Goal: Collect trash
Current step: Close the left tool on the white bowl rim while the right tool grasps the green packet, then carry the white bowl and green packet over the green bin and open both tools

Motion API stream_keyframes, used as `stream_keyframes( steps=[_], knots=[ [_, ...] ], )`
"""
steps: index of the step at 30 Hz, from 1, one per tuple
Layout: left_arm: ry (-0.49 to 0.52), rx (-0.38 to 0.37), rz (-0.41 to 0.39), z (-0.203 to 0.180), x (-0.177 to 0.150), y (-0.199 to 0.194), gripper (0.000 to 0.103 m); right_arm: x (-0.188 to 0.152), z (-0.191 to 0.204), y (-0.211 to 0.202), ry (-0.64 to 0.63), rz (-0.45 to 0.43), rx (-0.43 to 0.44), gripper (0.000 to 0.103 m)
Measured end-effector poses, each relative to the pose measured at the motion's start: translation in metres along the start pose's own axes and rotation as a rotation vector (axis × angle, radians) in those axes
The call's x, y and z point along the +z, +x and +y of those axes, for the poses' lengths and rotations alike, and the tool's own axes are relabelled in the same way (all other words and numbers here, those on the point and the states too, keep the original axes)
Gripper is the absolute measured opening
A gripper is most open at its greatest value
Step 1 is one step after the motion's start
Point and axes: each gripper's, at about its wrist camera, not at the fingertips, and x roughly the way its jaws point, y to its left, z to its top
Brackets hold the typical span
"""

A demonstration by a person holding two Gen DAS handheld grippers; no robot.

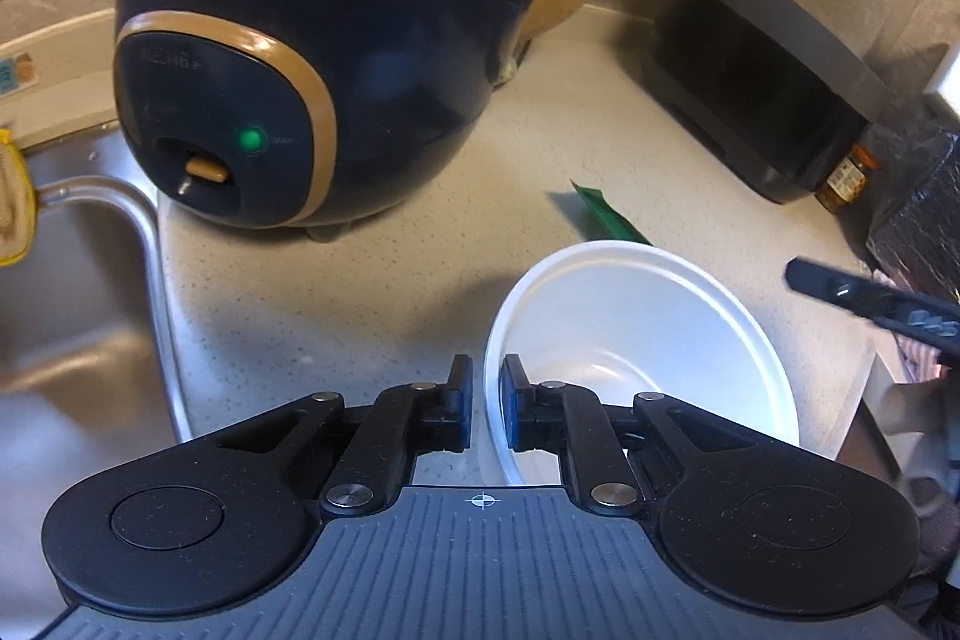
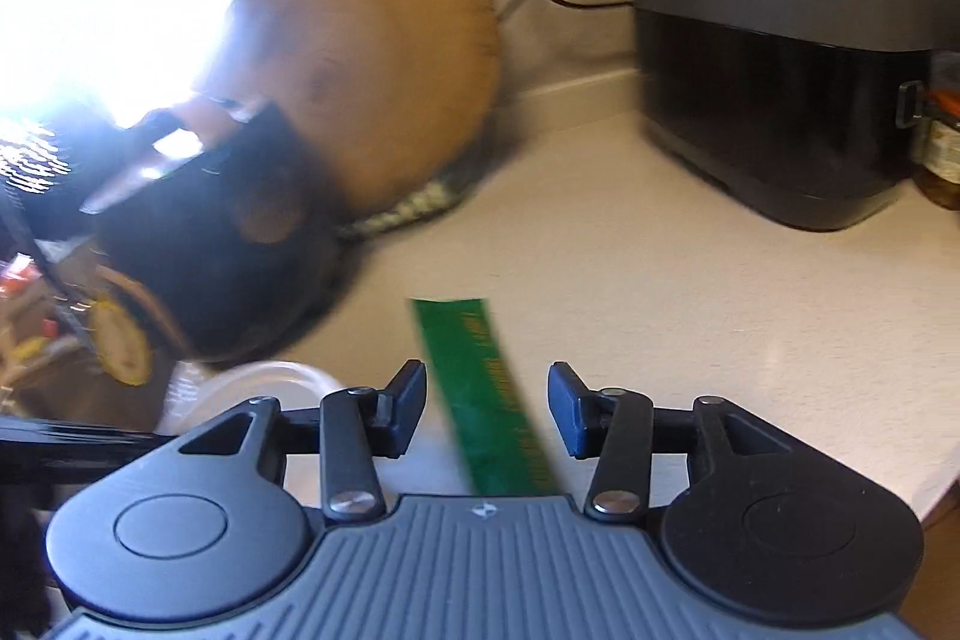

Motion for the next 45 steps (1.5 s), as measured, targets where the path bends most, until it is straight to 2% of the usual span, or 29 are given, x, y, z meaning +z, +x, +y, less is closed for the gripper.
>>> stream_keyframes(
  steps=[2, 7, 10, 14, 19, 23, 29, 31, 32, 33, 35, 38, 41, 45],
  knots=[
    [0.005, 0.004, 0.000, 0.000, 0.000, -0.001, 0.014, -0.006, -0.003, 0.014, -0.011, 0.043, -0.035, 0.045],
    [0.013, 0.009, 0.004, -0.002, 0.000, -0.002, 0.014, -0.027, -0.003, 0.042, -0.014, 0.131, -0.044, 0.045],
    [0.011, 0.015, 0.011, -0.002, -0.001, -0.001, 0.014, -0.031, 0.002, 0.046, -0.010, 0.151, -0.012, 0.043],
    [-0.007, 0.024, 0.023, 0.003, -0.003, 0.001, 0.014, -0.032, 0.008, 0.042, -0.020, 0.153, 0.052, 0.038],
    [-0.023, 0.039, 0.011, 0.008, -0.004, 0.001, 0.014, -0.031, 0.013, 0.048, -0.059, 0.132, 0.007, 0.038],
    [-0.030, 0.048, -0.005, 0.013, -0.004, 0.000, 0.014, -0.032, 0.016, 0.054, -0.099, 0.139, 0.029, 0.038],
    [0.002, 0.022, -0.010, 0.012, -0.007, 0.004, 0.014, -0.034, 0.029, 0.063, -0.166, 0.147, -0.001, 0.039],
    [-0.017, 0.007, -0.008, 0.014, -0.007, 0.006, 0.013, -0.034, 0.033, 0.062, -0.180, 0.159, -0.019, 0.035],
    [-0.023, -0.006, -0.004, 0.015, -0.007, 0.007, 0.013, -0.032, 0.034, 0.060, -0.179, 0.170, -0.017, 0.029],
    [-0.031, -0.023, 0.000, 0.016, -0.006, 0.008, 0.013, -0.031, 0.035, 0.058, -0.170, 0.180, -0.012, 0.022],
    [-0.044, -0.060, 0.005, 0.017, -0.002, 0.010, 0.013, -0.029, 0.035, 0.050, -0.146, 0.190, -0.014, 0.019],
    [-0.028, -0.100, -0.031, 0.012, 0.006, 0.005, 0.011, -0.029, 0.032, 0.030, -0.099, 0.169, -0.027, 0.018],
    [0.002, -0.139, -0.083, 0.003, 0.019, -0.002, 0.012, -0.028, 0.021, 0.008, 0.001, 0.152, -0.015, 0.017],
    [0.080, -0.198, -0.118, -0.019, 0.030, -0.005, 0.012, -0.028, 0.005, -0.030, 0.119, 0.093, -0.040, 0.017]
  ],
)
